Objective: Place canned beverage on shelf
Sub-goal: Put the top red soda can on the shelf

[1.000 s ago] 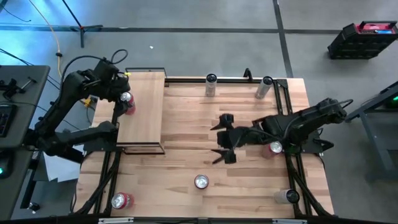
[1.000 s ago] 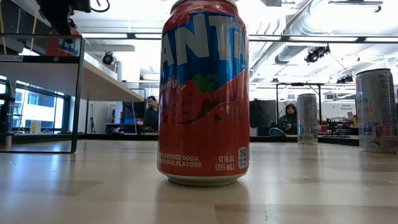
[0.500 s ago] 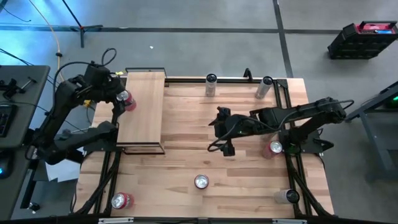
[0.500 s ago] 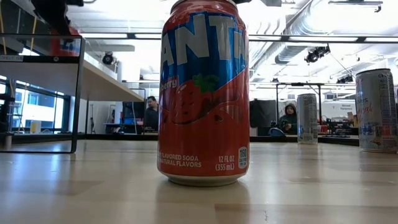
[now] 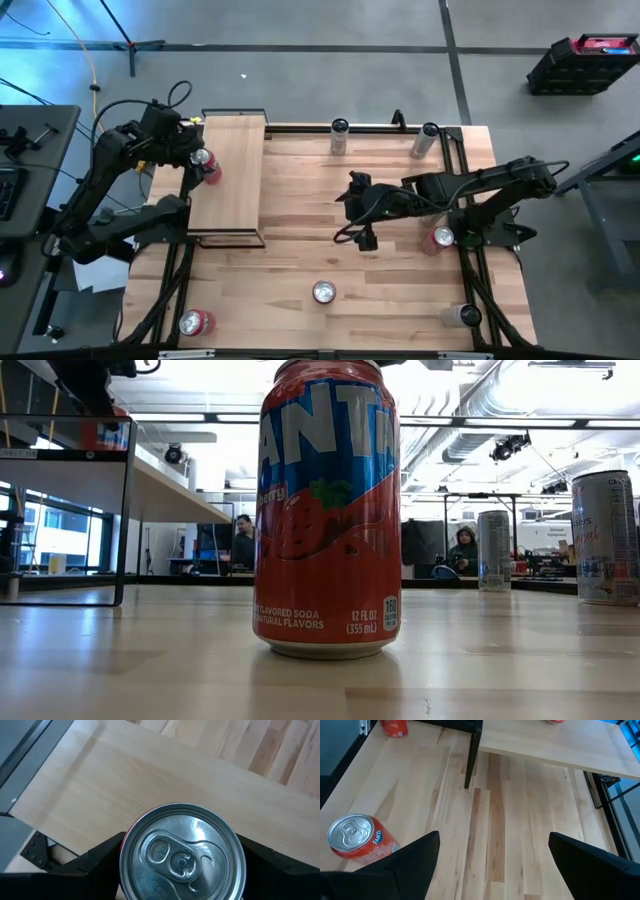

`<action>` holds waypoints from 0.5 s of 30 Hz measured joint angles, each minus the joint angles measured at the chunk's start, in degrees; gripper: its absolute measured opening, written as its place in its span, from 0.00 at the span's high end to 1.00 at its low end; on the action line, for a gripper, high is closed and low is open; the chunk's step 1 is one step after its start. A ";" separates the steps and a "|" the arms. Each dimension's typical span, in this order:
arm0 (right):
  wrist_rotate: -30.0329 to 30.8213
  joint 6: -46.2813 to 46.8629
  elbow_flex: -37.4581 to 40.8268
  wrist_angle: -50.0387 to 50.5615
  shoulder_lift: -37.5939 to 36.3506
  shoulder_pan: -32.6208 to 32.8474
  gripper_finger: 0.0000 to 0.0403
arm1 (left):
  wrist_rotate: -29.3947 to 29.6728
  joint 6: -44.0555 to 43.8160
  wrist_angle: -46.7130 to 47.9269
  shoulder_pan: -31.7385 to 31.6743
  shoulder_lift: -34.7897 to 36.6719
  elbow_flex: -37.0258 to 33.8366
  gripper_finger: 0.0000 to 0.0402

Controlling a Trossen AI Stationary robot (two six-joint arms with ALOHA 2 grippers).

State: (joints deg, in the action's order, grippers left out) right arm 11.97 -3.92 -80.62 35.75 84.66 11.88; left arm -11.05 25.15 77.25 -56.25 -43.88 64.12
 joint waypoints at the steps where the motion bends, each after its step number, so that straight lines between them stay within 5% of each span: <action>1: 0.00 0.06 0.00 -0.02 0.00 0.00 0.11 | -0.02 0.02 0.09 0.00 0.04 0.00 0.28; 15: 0.00 0.46 0.00 1.31 0.00 0.00 0.11 | 3.56 -1.54 1.08 0.20 0.07 0.00 0.21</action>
State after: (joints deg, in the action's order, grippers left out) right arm 11.97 -3.46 -80.62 37.06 84.66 11.88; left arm -7.48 23.60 78.33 -56.05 -43.81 64.12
